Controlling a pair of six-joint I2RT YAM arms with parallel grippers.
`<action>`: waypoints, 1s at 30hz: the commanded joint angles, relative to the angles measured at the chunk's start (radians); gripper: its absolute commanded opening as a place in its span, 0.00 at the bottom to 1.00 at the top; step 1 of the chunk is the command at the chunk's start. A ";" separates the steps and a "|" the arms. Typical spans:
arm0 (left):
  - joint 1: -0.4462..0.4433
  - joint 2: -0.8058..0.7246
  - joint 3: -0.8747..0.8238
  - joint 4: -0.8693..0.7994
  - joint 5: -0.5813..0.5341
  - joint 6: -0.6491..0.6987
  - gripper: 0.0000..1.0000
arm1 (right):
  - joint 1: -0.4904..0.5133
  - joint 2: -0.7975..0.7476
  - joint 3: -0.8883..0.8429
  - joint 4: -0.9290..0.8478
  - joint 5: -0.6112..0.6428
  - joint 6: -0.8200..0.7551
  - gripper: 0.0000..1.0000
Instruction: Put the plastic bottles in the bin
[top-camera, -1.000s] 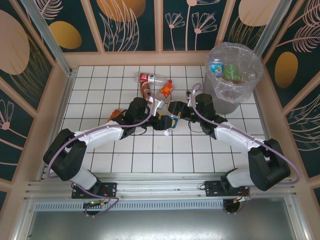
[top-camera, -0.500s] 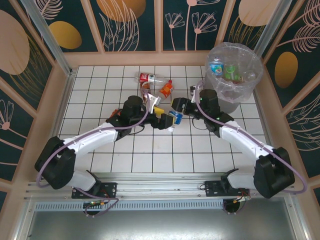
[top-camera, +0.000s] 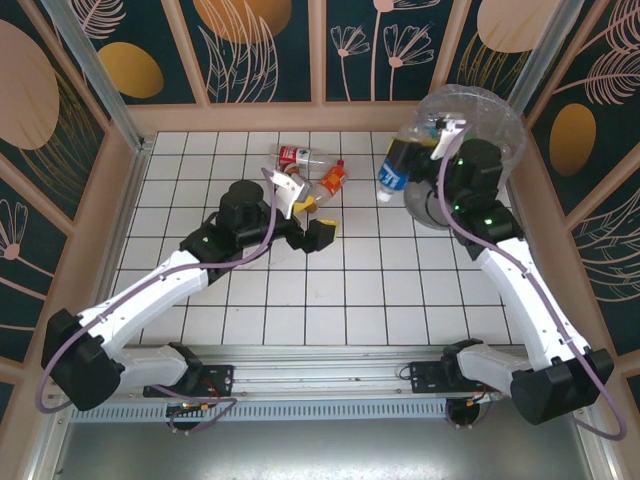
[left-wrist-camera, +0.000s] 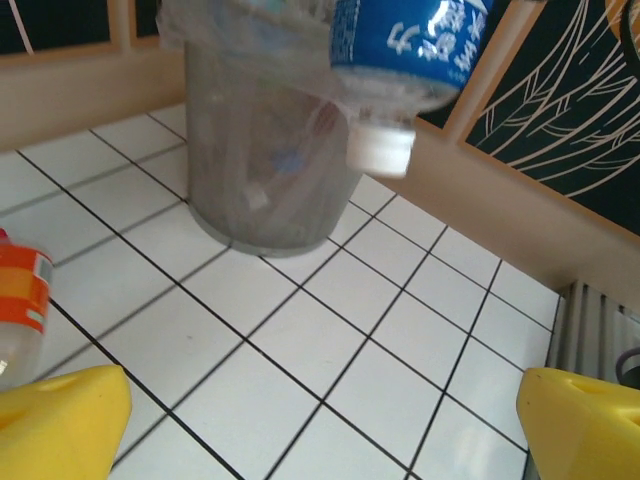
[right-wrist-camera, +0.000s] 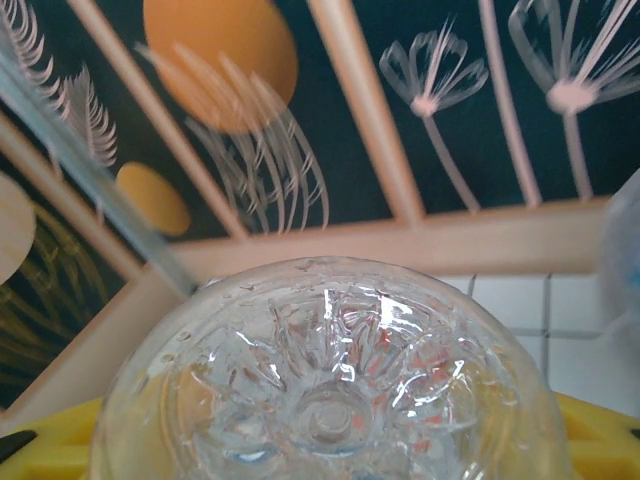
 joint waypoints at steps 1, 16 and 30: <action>-0.005 -0.038 0.049 -0.097 -0.068 0.097 0.99 | -0.036 0.006 0.093 0.020 0.091 -0.107 0.53; -0.005 -0.060 0.034 -0.139 -0.092 0.170 0.99 | -0.233 0.213 0.190 0.282 0.494 -0.199 0.53; -0.005 -0.036 0.034 -0.146 -0.075 0.171 0.99 | -0.362 0.538 0.337 0.312 0.313 -0.037 0.54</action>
